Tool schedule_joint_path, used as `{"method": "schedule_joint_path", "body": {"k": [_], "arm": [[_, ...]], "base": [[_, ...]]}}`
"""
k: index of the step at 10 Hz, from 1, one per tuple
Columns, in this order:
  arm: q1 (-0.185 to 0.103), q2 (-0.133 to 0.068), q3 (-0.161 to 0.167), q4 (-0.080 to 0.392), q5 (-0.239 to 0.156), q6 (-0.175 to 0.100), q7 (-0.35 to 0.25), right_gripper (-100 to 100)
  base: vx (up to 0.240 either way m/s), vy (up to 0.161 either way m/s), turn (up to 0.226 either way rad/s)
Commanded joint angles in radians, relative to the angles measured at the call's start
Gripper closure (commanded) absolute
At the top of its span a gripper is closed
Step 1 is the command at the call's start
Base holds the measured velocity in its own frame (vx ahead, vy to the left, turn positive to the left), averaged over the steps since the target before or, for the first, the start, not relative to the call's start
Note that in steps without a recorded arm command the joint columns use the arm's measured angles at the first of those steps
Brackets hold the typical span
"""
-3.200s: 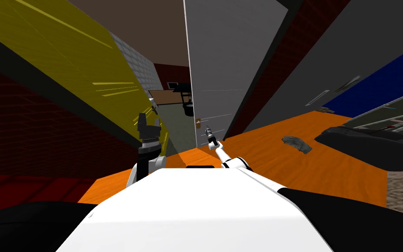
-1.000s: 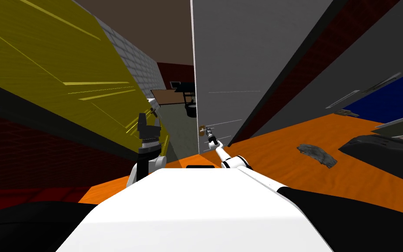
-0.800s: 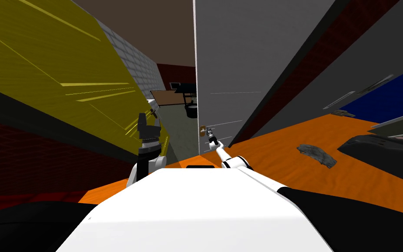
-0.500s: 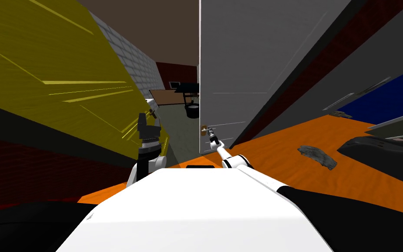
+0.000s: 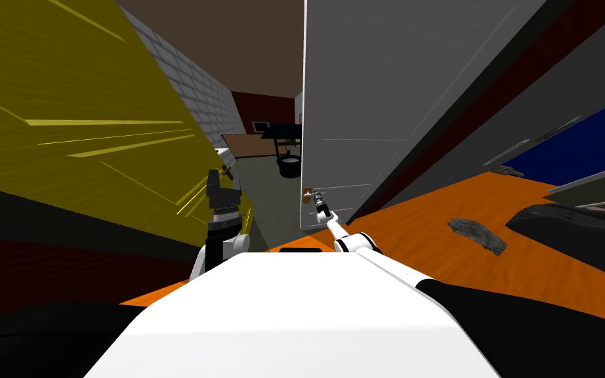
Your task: Push the door open
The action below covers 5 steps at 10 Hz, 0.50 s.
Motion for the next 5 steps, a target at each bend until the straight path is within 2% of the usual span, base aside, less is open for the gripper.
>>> {"method": "schedule_joint_path", "body": {"k": [1, 2, 5], "arm": [[0.009, -0.012, -0.007, -0.028, -0.001, 0.012, 0.003, 100], [0.011, -0.022, -0.027, -0.027, -0.007, 0.011, 0.011, 100], [0.014, -0.034, -0.055, -0.026, -0.015, 0.010, 0.021, 100]], "base": [[0.001, 0.003, 0.013], [0.076, 0.087, -0.025], [0.141, 0.122, -0.085]]}}
